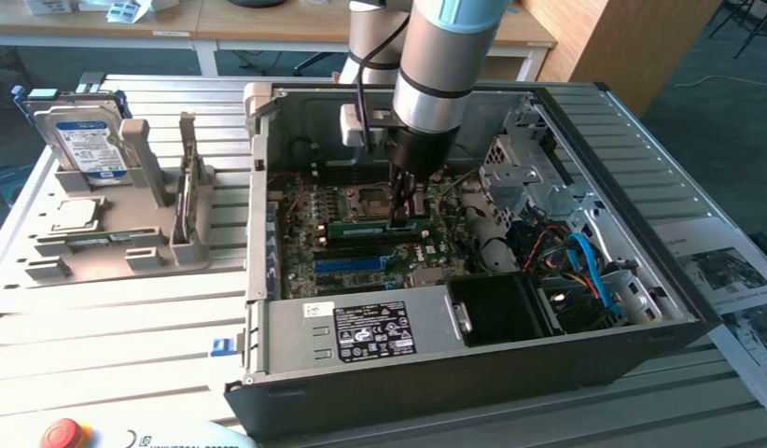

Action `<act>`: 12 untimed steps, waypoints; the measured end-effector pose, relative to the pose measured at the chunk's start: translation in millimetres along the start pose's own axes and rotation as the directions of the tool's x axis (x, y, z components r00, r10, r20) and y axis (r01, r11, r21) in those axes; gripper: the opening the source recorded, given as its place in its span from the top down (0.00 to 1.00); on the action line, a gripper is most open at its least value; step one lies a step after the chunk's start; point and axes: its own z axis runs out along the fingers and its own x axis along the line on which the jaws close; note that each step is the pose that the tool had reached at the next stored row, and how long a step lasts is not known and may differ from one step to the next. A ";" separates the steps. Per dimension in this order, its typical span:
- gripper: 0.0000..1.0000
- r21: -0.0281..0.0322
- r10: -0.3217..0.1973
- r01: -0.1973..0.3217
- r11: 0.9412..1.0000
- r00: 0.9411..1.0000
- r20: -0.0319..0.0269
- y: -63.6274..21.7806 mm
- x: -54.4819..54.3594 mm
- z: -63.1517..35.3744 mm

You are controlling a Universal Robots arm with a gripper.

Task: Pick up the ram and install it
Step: 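Insert the ram into the slot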

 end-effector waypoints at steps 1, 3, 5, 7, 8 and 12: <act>0.88 0.000 0.000 0.000 1.000 1.000 0.000 0.0 0.0 0.0; 0.88 0.000 0.000 0.000 1.000 1.000 0.000 0.7 0.0 0.1; 0.88 0.000 0.000 0.000 1.000 1.000 0.000 1.7 0.0 0.3; 0.88 0.000 0.000 0.000 1.000 1.000 0.000 1.7 0.0 0.2; 0.88 0.000 0.000 0.000 1.000 1.000 0.000 1.8 0.0 0.2; 0.88 0.000 -0.002 0.002 1.000 1.000 0.000 1.8 0.3 0.2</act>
